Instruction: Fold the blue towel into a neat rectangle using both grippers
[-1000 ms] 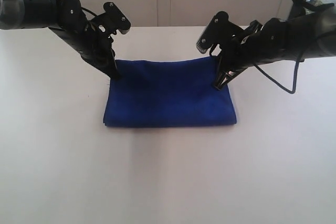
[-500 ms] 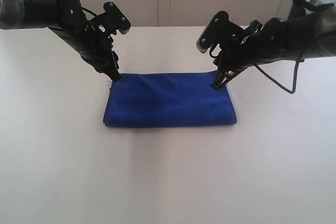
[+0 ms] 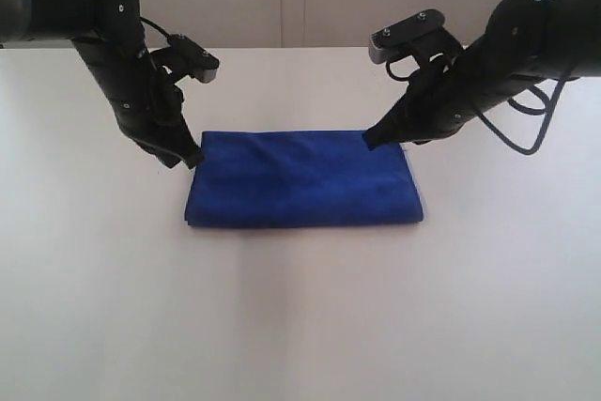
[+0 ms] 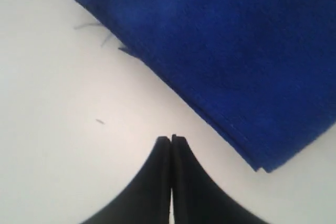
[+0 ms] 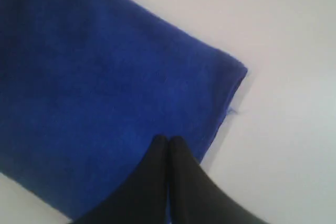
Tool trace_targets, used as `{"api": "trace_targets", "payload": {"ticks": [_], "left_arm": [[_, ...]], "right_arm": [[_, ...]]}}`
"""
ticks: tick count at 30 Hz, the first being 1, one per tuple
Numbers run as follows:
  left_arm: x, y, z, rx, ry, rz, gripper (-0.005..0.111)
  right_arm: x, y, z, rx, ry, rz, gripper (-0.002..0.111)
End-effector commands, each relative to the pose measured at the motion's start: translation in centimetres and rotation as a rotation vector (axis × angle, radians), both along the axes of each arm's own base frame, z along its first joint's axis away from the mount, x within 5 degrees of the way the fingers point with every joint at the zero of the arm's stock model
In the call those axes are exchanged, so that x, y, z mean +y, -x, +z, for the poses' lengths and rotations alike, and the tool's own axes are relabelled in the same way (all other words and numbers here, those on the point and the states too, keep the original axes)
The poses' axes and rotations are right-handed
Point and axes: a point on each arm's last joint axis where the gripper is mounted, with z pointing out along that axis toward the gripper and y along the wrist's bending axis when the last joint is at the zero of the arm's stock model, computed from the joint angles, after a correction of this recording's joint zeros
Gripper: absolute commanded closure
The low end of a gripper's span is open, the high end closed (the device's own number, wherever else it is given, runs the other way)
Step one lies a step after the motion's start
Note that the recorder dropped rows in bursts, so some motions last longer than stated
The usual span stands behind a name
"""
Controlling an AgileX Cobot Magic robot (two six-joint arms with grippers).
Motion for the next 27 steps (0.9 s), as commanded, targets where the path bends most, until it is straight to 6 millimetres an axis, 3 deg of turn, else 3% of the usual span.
{"api": "trace_targets", "payload": {"ticks": [1,5,11,20,27], "left_arm": [[0.0,1.4,0.5,0.153,0.033,0.102,0.107],[-1.0,1.8,0.7,0.210,0.156,0.144,0.107],[-2.4,0.3,0.7,0.115,0.339,0.229,0.107],[-2.7,-0.4,-2.3,0.156,0.317,0.250,0.107],[-2.8,-0.8,-4.9,0.188,0.291,0.259,0.107]], "right_arm": [[-0.5,1.0,0.2,0.141,-0.044,-0.087,0.108],[-0.1,1.6,0.1,0.227,-0.094,-0.119,0.108],[0.8,1.0,0.4,0.231,-0.247,-0.198,0.108],[1.0,-0.2,-4.3,0.299,-0.223,-0.246,0.108],[0.9,-0.6,-6.0,0.305,-0.187,-0.246,0.108]]}}
